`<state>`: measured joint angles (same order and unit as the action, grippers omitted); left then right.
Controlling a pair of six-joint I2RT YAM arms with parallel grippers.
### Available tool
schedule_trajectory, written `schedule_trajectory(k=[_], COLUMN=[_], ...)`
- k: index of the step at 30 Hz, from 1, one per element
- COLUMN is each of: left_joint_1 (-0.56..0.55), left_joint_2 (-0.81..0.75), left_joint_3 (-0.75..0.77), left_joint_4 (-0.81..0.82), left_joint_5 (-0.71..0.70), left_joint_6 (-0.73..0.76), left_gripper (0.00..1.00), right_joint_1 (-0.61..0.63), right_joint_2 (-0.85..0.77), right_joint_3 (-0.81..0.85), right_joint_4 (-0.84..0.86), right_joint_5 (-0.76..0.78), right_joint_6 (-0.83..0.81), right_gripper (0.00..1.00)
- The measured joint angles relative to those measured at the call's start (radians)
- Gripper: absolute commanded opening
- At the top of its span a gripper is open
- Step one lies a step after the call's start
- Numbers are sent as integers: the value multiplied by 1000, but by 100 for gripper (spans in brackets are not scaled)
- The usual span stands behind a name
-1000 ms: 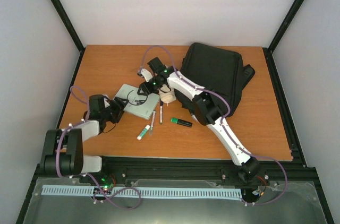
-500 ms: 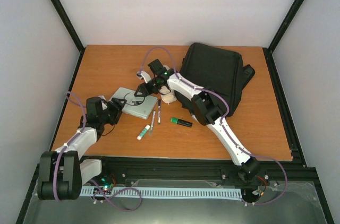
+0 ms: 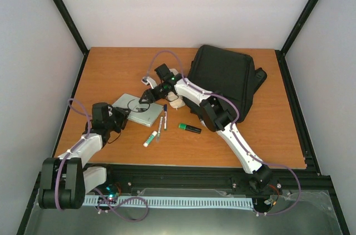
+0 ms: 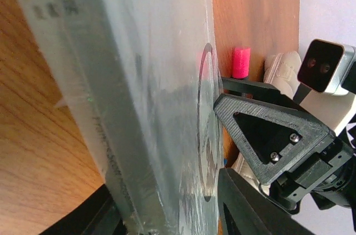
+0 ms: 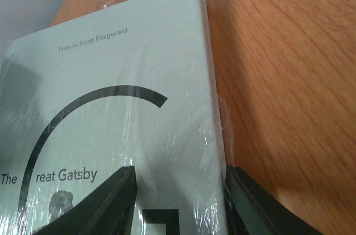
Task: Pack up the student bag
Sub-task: Pick up the book from the center of the board.
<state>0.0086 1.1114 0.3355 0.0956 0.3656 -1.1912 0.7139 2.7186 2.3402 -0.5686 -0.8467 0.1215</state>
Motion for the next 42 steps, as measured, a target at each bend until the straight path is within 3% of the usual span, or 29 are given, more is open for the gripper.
schedule_trajectory(k=[13,23,27,33,38,42], left_joint_1=[0,-5,-5,-5,-14,-93], left_joint_2=[-69,-232,-246,-224,-123,-50], left_joint_3=[0,77,183,261,270,269], left_joint_4=[-53,-257,-293,-275,-191,-120], left_joint_5=[-42,-59,-58,3,95,116], left_joint_6=[-58,34,116,188,201,209], left_gripper=[1,1,1,1,1,1], right_joint_1=[6,-29,-103,-250,-350,-455], right_joint_2=[-1,-71,-188,-490,-720,-878], right_joint_3=[0,1,-15,-82,-269,-507], right_joint_4=[-11,-164,-216,-255,-254,-242], right_joint_5=[-24,-37,-38,-81,-101,-108], right_joint_6=[9,-17,-54,-127,-169,-199], right_gripper=[54,64,66,66,66,67])
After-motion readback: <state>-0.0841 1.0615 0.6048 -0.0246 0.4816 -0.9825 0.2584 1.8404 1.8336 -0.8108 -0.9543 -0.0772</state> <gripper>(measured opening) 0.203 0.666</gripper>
